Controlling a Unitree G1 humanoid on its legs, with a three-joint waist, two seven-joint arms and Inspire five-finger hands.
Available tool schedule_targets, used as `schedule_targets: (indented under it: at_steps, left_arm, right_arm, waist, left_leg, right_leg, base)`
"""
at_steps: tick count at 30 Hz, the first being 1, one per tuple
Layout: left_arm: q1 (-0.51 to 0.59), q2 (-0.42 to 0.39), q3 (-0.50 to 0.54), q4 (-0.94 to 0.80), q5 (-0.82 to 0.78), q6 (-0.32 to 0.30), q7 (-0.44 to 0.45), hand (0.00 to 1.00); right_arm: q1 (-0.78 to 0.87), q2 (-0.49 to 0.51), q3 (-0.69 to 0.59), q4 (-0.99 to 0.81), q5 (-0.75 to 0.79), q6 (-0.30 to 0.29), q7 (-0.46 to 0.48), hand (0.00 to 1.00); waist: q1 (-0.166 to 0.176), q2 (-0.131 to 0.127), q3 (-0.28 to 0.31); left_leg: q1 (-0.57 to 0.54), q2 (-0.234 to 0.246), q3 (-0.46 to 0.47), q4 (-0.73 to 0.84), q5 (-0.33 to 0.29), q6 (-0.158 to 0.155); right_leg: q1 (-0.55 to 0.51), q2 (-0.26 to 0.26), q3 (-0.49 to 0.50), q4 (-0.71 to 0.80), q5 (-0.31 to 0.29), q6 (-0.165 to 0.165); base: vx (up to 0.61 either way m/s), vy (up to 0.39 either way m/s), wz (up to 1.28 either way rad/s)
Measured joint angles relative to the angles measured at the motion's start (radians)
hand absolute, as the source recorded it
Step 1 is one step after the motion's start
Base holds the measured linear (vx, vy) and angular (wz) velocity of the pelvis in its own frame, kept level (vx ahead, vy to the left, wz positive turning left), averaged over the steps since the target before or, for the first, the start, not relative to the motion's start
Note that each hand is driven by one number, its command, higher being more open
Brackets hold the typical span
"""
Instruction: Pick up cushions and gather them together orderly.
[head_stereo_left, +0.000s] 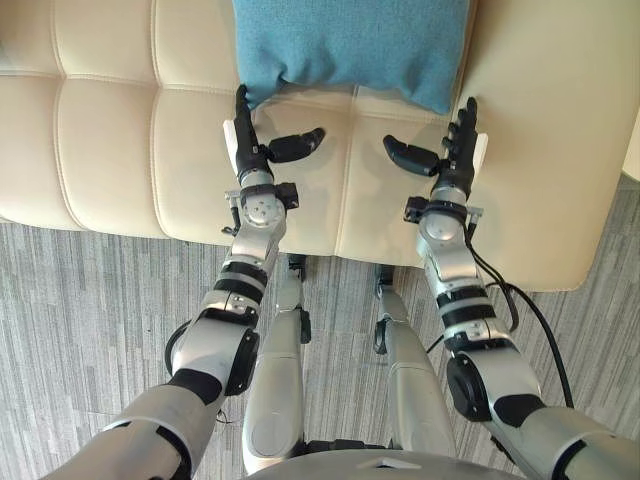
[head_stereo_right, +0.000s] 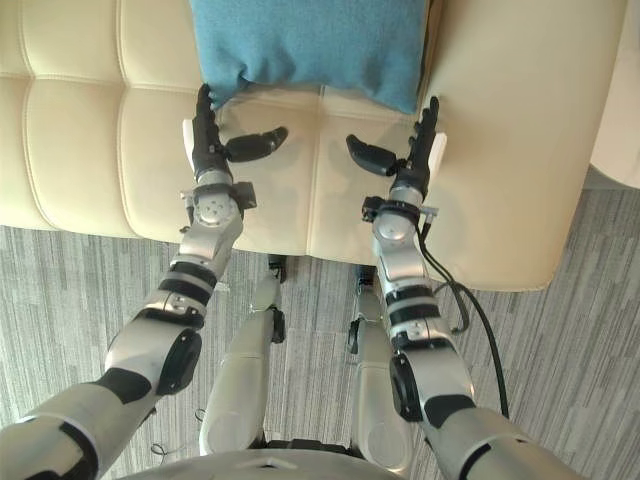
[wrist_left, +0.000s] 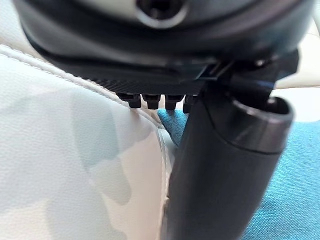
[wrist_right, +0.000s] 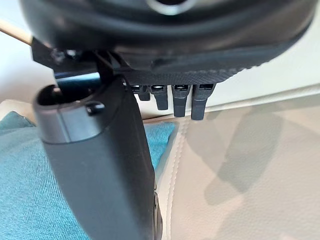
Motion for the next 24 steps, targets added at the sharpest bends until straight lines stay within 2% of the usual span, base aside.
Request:
schedule_targets:
  at_steps: [4, 7, 9, 10, 12, 14, 15, 16, 17, 18, 20, 24]
  left_arm:
    - [0.087, 0.017, 0.002, -0.097, -0.002, 0.000, -0.015, 1.00]
    - [0.189, 0.017, 0.001, -0.194, -0.007, -0.001, -0.020, 1.00]
    - [0.321, -0.009, 0.002, -0.267, -0.011, -0.006, -0.032, 1.00]
    - [0.337, -0.013, 0.002, -0.270, -0.013, -0.006, -0.035, 1.00]
    - [0.448, -0.040, -0.001, -0.282, -0.038, -0.007, -0.067, 1.00]
    - [0.615, -0.078, -0.004, -0.282, -0.072, -0.007, -0.125, 1.00]
    - [0.646, -0.082, -0.004, -0.282, -0.079, -0.007, -0.135, 1.00]
    - [0.715, -0.096, -0.003, -0.277, -0.086, -0.005, -0.164, 1.00]
    - [0.725, -0.099, -0.003, -0.276, -0.086, -0.005, -0.168, 1.00]
    - [0.798, -0.110, -0.003, -0.257, -0.085, -0.002, -0.203, 1.00]
    - [0.845, -0.120, 0.002, -0.176, -0.062, -0.001, -0.246, 1.00]
    - [0.860, -0.128, 0.027, -0.023, -0.007, 0.002, -0.288, 1.00]
  right_arm:
    - [0.123, -0.011, -0.035, -0.150, 0.001, -0.018, 0.017, 1.00]
    - [0.227, -0.011, -0.057, -0.231, 0.001, -0.036, 0.023, 1.00]
    - [0.346, -0.007, -0.053, -0.280, 0.004, -0.049, 0.049, 1.00]
    - [0.360, -0.005, -0.053, -0.281, 0.004, -0.051, 0.054, 1.00]
    - [0.452, 0.016, -0.051, -0.291, 0.004, -0.058, 0.090, 1.00]
    - [0.588, 0.036, -0.038, -0.291, 0.007, -0.063, 0.159, 1.00]
    - [0.612, 0.037, -0.032, -0.289, 0.007, -0.063, 0.172, 1.00]
    - [0.669, 0.044, -0.023, -0.270, 0.006, -0.068, 0.212, 1.00]
    - [0.677, 0.046, -0.023, -0.265, 0.006, -0.069, 0.216, 1.00]
    - [0.730, 0.053, -0.013, -0.200, 0.005, -0.070, 0.263, 1.00]
    - [0.764, 0.058, -0.010, -0.070, 0.002, -0.069, 0.311, 1.00]
    - [0.775, 0.070, -0.011, 0.104, 0.001, -0.064, 0.354, 1.00]
  waist:
    - [0.000, -0.002, -0.001]
    - [0.000, -0.010, -0.008]
    - [0.002, -0.023, -0.023]
    - [0.002, -0.024, -0.025]
    - [0.002, -0.030, -0.064]
    - [0.002, -0.033, -0.122]
    - [0.002, -0.033, -0.129]
    - [0.001, -0.035, -0.154]
    - [0.001, -0.034, -0.158]
    - [0.001, -0.037, -0.205]
    - [0.000, -0.032, -0.270]
    - [-0.001, -0.024, -0.319]
  left_leg:
    - [0.057, -0.001, -0.001, -0.009, 0.000, 0.000]
    - [0.113, -0.003, -0.004, -0.014, -0.007, -0.006]
    - [0.182, -0.003, -0.004, -0.014, -0.025, -0.012]
    - [0.191, -0.004, -0.004, -0.013, -0.029, -0.011]
    - [0.228, -0.006, -0.004, -0.005, -0.047, -0.014]
    - [0.287, -0.007, -0.003, 0.009, -0.077, -0.019]
    - [0.302, -0.006, -0.003, 0.012, -0.084, -0.019]
    - [0.332, -0.005, -0.002, 0.021, -0.104, -0.021]
    - [0.336, -0.005, -0.002, 0.022, -0.106, -0.021]
    - [0.367, -0.005, -0.001, 0.029, -0.126, -0.023]
    - [0.397, -0.003, -0.002, 0.029, -0.135, -0.026]
    - [0.458, -0.004, -0.002, 0.009, -0.143, -0.026]
  right_leg:
    - [0.042, -0.001, -0.006, 0.027, -0.025, -0.002]
    - [0.078, -0.004, -0.011, 0.070, -0.062, -0.004]
    - [0.131, -0.006, -0.014, 0.105, -0.101, -0.008]
    - [0.138, -0.007, -0.014, 0.110, -0.105, -0.009]
    - [0.168, -0.011, -0.016, 0.136, -0.135, -0.011]
    - [0.228, -0.012, -0.018, 0.146, -0.165, -0.014]
    - [0.244, -0.012, -0.019, 0.145, -0.170, -0.014]
    - [0.280, -0.011, -0.021, 0.141, -0.182, -0.016]
    - [0.285, -0.011, -0.021, 0.140, -0.183, -0.016]
    - [0.324, -0.011, -0.023, 0.128, -0.195, -0.017]
    - [0.369, -0.011, -0.032, 0.102, -0.196, -0.017]
    - [0.437, -0.013, -0.036, 0.068, -0.195, -0.016]
  base:
    - [0.10, 0.016, 0.04]
    - [0.10, -0.017, 0.07]
    - [0.12, -0.062, 0.04]
    - [0.14, -0.089, 0.05]
    - [0.12, -0.081, 0.04]
    - [0.14, -0.077, 0.03]
    - [0.11, -0.059, 0.01]
    - [0.11, -0.053, 0.00]
    - [0.10, -0.043, 0.00]
    - [0.10, -0.032, 0.01]
    - [0.12, -0.021, 0.05]
    - [0.05, 0.012, 0.02]
